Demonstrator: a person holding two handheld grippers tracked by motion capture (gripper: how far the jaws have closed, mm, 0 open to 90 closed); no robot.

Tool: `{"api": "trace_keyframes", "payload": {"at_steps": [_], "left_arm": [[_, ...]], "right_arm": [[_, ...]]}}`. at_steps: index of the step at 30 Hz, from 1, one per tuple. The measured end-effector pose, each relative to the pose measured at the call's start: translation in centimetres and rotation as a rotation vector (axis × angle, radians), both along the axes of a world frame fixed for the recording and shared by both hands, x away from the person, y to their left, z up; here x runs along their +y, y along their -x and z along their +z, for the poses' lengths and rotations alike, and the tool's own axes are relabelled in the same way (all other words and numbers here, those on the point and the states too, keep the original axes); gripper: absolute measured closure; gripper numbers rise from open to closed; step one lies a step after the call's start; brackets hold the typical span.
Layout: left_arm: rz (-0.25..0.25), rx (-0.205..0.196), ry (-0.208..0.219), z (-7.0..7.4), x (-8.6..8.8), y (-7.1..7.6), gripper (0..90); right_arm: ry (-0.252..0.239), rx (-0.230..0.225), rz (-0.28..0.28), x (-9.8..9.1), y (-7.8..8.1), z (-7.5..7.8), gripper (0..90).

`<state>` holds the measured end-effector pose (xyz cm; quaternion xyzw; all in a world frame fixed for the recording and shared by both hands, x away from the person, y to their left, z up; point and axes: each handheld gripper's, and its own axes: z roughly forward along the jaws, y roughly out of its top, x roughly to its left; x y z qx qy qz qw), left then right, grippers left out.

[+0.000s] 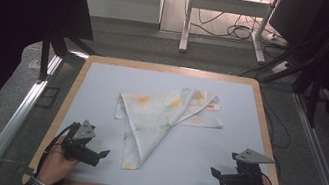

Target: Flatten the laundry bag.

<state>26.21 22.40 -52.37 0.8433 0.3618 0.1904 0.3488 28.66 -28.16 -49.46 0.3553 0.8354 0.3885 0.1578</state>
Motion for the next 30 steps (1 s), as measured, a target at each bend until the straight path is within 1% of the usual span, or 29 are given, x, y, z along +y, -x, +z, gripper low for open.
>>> {"api": "trace_keyframes", "payload": {"at_steps": [6,9,13,14,17,21,23,25,30], "left_arm": [[-0.004,-0.003,-0.029,0.1,-0.6,0.3,0.0],[-0.007,-0.010,-0.054,0.2,-1.0,0.5,0.0],[-0.018,0.011,0.004,0.6,-1.3,0.6,0.0],[-0.027,0.012,0.005,0.8,-1.4,0.6,0.0],[-0.035,0.008,0.004,1.0,-1.9,0.9,0.9],[-0.060,-0.001,0.024,1.3,-2.5,1.1,3.9],[-0.064,-0.003,0.027,1.3,-2.6,1.2,5.4],[-0.082,-0.003,0.037,1.4,-3.0,1.3,7.5],[-0.118,0.012,0.052,1.4,-3.9,1.3,11.3]], "right_arm": [[0.005,-0.001,-0.001,0.1,0.0,-0.1,3.7],[0.008,0.000,0.001,0.1,0.0,-0.1,3.7],[0.011,0.000,0.001,0.1,0.0,-0.1,3.7],[0.011,0.000,0.001,0.1,0.0,-0.1,3.7],[0.013,0.001,0.001,0.1,-0.1,-0.1,3.7],[0.018,0.002,0.002,0.2,-0.1,-0.2,3.7],[0.019,0.002,0.003,0.2,-0.1,-0.2,3.7],[0.020,0.000,0.005,0.2,-0.1,-0.2,3.7],[0.020,-0.001,0.006,0.2,-0.1,-0.2,3.7]]}}
